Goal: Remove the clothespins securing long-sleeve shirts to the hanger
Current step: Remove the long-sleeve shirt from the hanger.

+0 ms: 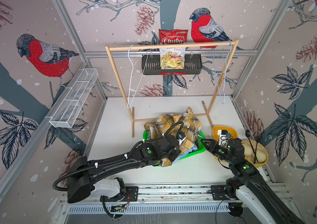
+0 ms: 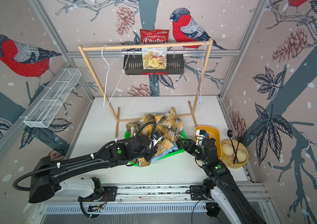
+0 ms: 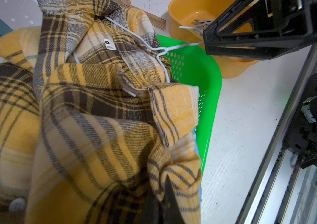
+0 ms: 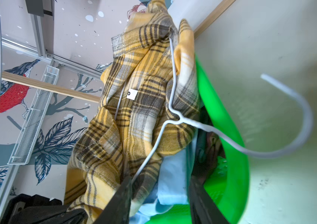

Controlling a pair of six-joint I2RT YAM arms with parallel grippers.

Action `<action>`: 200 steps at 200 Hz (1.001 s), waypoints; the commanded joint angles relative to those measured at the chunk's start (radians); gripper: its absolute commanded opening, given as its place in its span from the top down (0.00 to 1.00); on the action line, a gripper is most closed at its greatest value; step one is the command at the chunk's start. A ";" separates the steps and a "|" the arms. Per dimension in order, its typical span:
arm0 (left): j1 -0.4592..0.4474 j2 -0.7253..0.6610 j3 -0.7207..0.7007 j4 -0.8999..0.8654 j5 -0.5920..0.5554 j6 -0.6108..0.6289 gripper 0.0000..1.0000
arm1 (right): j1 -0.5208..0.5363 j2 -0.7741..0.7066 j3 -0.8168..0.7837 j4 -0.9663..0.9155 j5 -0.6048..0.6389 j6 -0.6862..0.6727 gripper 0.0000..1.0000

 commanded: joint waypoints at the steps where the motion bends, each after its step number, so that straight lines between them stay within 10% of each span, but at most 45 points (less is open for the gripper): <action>1: 0.002 0.004 0.008 0.012 -0.007 -0.013 1.00 | 0.028 0.055 -0.031 0.170 0.034 0.073 0.51; 124: 0.001 0.012 0.011 0.010 0.031 -0.012 1.00 | 0.046 0.314 -0.117 0.574 0.208 0.249 0.56; 200: 0.002 0.009 0.015 0.008 0.047 -0.013 1.00 | 0.217 0.379 0.003 0.362 0.403 0.356 0.65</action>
